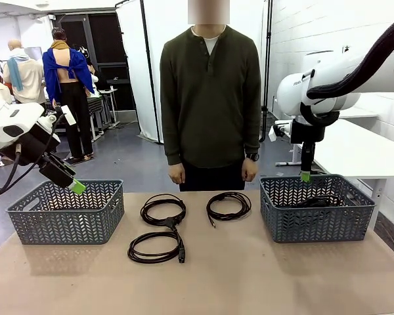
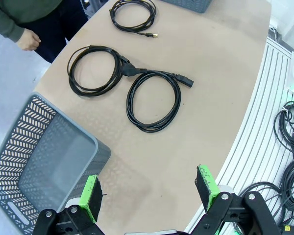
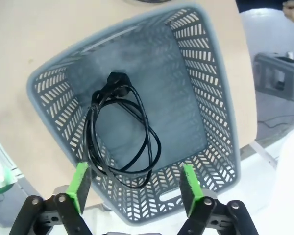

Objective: Organize the cables according to human instructions.
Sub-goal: Pick up a bundle of cables and place it in the basket indicated by the human.

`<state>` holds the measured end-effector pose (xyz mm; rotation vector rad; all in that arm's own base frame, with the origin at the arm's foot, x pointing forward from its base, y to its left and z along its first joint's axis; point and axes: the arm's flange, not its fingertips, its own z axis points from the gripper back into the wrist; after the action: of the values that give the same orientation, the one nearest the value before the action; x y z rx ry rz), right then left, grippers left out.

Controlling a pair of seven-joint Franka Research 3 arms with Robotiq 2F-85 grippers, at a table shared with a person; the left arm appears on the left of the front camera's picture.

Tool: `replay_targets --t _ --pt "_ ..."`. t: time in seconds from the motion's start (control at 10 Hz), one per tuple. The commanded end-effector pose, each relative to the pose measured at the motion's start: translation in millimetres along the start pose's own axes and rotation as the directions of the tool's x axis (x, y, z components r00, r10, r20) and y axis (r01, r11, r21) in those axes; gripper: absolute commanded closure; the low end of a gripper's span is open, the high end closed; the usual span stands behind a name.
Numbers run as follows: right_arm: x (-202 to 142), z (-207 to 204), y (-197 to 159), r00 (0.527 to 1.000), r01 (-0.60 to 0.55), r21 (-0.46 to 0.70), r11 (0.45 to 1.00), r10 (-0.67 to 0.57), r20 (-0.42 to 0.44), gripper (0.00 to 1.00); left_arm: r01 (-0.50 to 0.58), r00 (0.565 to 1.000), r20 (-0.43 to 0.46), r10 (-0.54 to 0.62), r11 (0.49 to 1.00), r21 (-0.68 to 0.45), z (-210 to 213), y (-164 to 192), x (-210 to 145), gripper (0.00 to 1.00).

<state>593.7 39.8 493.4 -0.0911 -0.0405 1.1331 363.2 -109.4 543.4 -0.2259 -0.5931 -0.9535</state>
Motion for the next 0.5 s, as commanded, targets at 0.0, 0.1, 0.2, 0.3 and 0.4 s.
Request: replay_targets --t 0.0,0.1,0.2,0.3,0.4 --pt "7.4 4.7 -6.4 1.000 0.028 0.027 0.999 -0.027 -0.008 0.00 0.000 1.000 0.005 0.000 1.000 -0.006 0.5 1.9 -1.2 0.00" --pt "9.1 5.5 -5.2 1.000 0.026 0.028 0.999 -0.026 -0.015 0.00 0.000 1.000 0.005 0.000 1.000 -0.006 0.5 1.9 -1.2 0.00" --pt "12.2 5.1 -3.1 0.999 0.034 0.018 0.999 -0.034 -0.036 0.00 0.000 1.000 0.005 0.000 1.000 -0.006 0.5 1.9 -1.2 0.00" --pt "15.3 5.9 -1.2 0.998 0.055 -0.010 0.998 -0.055 -0.034 0.00 0.000 1.000 0.005 0.000 1.000 -0.006 0.5 1.9 -1.2 0.00" --pt "5.4 5.1 0.4 1.000 0.013 0.013 1.000 -0.013 -0.011 0.00 0.000 1.000 0.005 0.000 1.000 -0.006 0.5 1.9 -1.2 0.00"
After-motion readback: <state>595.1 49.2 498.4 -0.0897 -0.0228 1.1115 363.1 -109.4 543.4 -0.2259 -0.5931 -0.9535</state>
